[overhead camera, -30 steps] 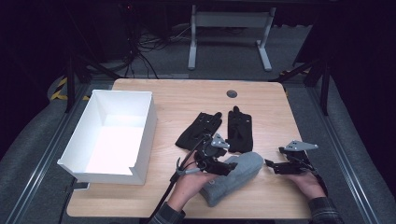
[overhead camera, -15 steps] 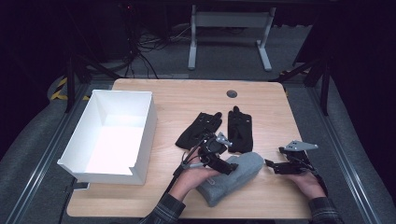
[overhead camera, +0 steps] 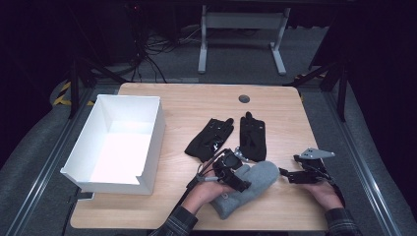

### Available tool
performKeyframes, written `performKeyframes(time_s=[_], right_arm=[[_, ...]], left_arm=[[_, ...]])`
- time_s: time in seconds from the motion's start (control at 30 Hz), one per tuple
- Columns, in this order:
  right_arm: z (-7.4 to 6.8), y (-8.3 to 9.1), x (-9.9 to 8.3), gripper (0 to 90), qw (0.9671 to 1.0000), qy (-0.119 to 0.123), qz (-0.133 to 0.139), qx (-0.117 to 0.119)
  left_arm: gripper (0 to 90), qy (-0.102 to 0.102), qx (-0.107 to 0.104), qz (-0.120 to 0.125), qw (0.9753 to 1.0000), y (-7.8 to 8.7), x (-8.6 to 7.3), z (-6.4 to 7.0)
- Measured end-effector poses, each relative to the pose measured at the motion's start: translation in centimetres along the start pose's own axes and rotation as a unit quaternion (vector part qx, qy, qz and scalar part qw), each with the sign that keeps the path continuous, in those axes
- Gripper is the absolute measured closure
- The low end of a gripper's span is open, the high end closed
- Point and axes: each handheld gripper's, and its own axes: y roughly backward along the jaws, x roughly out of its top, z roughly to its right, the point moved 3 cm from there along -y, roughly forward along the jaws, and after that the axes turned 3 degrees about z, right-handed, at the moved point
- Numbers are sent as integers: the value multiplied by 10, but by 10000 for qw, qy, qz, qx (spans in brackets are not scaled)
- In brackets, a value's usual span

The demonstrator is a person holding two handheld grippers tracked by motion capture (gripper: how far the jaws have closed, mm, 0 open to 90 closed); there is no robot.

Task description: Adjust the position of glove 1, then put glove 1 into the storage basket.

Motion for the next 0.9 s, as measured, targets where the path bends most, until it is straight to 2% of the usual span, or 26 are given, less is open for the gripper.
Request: performKeyframes(time_s=[0.13,0.2,0.23,0.33,0.6,0.7,0.9], right_arm=[[0,0,0,160,10000,-1,-1,0],[0,0,0,160,10000,0,0,-1],[0,0,0,161,10000,1,0,-1],[0,0,0,160,10000,-3,1,-3],[0,0,0,161,10000,-4,3,-4],[0,0,0,160,10000,-5,2,-4],[0,0,0,160,10000,0,1,-2]], left_arm=[[186,17,-75,-68,9999,-3,-2,0],[200,61,-178,-101,9998,-5,-2,-1],[223,88,-300,-130,9994,-5,-3,-1],[279,106,-410,-227,9988,-5,-3,-1],[511,54,-743,-410,9964,-4,-1,0],[584,-74,-709,-425,9965,-2,0,2],[643,19,-778,-395,9962,3,2,0]])
